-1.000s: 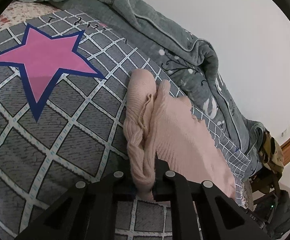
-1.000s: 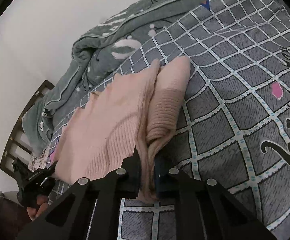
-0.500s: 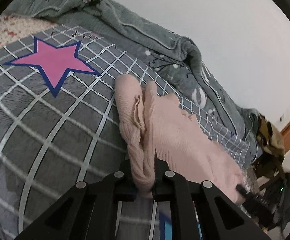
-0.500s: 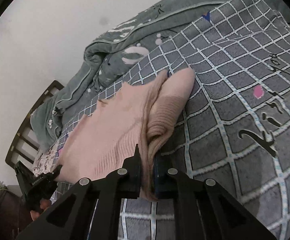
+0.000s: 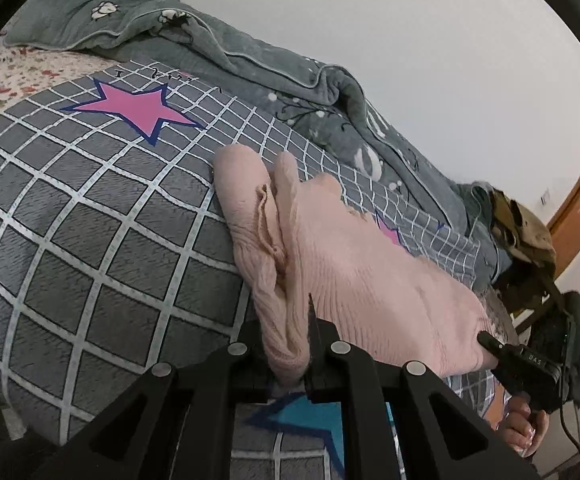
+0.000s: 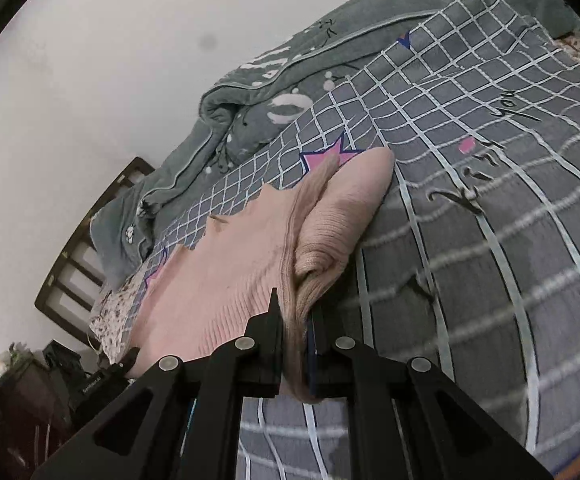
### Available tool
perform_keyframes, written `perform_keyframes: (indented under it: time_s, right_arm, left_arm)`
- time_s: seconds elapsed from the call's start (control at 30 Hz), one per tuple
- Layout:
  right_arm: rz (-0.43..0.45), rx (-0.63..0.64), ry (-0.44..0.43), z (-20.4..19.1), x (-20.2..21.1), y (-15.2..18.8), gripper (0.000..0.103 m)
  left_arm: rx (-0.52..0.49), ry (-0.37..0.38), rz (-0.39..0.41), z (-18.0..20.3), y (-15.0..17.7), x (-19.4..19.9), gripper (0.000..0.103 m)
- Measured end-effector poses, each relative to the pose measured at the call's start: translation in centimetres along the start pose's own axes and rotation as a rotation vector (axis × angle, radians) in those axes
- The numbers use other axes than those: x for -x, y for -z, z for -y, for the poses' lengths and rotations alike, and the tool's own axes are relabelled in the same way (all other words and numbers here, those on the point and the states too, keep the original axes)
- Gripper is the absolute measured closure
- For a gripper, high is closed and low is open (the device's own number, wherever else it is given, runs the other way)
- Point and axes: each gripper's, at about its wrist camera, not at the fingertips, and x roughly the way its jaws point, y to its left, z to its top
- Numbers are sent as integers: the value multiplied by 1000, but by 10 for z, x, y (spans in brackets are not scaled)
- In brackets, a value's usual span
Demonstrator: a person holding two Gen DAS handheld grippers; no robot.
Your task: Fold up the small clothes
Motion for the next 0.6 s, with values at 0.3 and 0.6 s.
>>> perform_keyframes:
  time_s: [0.3,0.6]
  right_arm:
    - [91,153,193,-22,9,1,68]
    - [85,161,166,-43,-19,-57,68]
  left_arm:
    - [-43,-90,46,-7,-27,14,60]
    - [-127,-30,-25,40,-96,-39,61]
